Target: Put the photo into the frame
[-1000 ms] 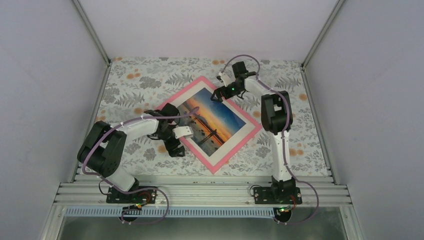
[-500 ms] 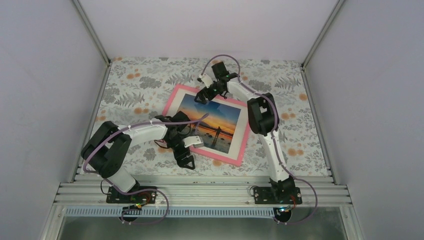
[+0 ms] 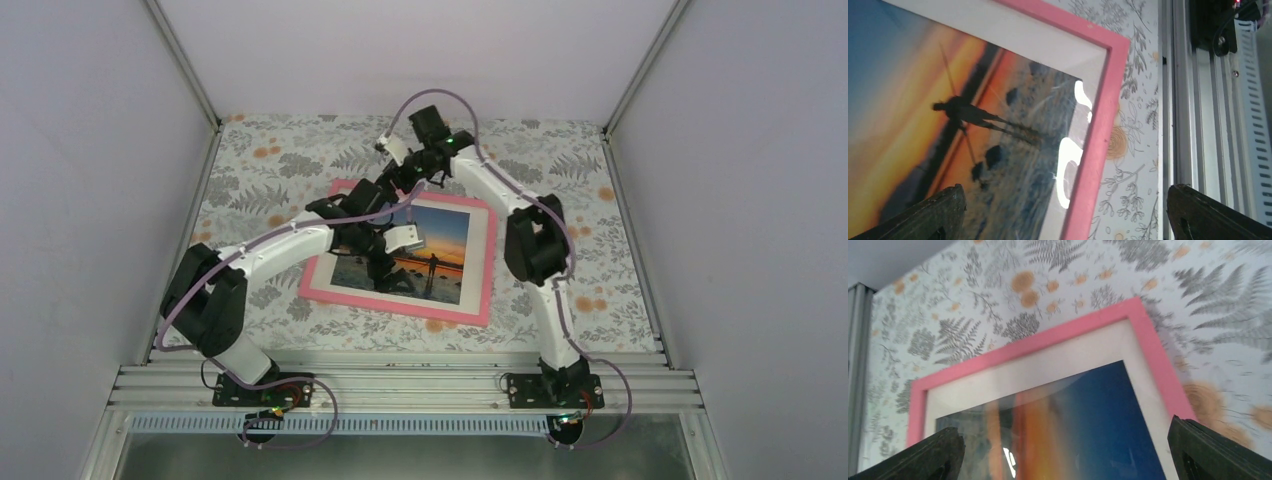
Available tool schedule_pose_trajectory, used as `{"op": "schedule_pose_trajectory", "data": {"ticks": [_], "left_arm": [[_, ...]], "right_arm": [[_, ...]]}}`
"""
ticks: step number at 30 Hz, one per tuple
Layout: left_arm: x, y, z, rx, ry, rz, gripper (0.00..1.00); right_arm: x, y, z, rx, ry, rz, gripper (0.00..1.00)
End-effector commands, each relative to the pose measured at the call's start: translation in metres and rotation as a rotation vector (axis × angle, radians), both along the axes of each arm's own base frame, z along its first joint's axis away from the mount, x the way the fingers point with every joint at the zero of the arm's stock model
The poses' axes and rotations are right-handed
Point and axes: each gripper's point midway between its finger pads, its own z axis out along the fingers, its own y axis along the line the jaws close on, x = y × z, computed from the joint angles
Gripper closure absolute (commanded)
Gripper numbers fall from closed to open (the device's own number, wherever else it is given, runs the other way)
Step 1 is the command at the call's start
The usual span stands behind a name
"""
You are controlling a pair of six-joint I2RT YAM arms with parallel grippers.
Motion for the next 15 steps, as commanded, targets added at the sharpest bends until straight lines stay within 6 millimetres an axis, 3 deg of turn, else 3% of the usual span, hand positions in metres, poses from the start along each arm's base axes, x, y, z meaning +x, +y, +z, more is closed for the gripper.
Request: {"op": "schedule_pose_trajectory", "data": {"ticks": [1, 4, 7, 11, 15], "left_arm": [[0.023, 0.014, 0.033, -0.043, -0.071, 0.049, 0.00], [0.062, 0.052, 0.044, -0.026, -0.110, 0.211, 0.00], [0.095, 0.103, 0.041, 0.035, -0.154, 0.336, 0.00], [0.118, 0.168, 0.026, 0.125, -0.173, 0.408, 0.00], [0.137, 0.222, 0.011, 0.177, -0.135, 0.506, 0.00]], "right_arm": [[0.005, -0.059, 0.061, 0.018, -0.051, -0.073, 0.00], [-0.009, -0.112, 0.055, -0.001, 0.051, -0.131, 0.00], [-0.049, -0.155, 0.029, -0.047, 0.156, -0.160, 0.00], [-0.094, -0.196, 0.010, -0.108, 0.244, -0.183, 0.00], [-0.119, -0.233, -0.018, -0.166, 0.342, -0.235, 0.00]]}}
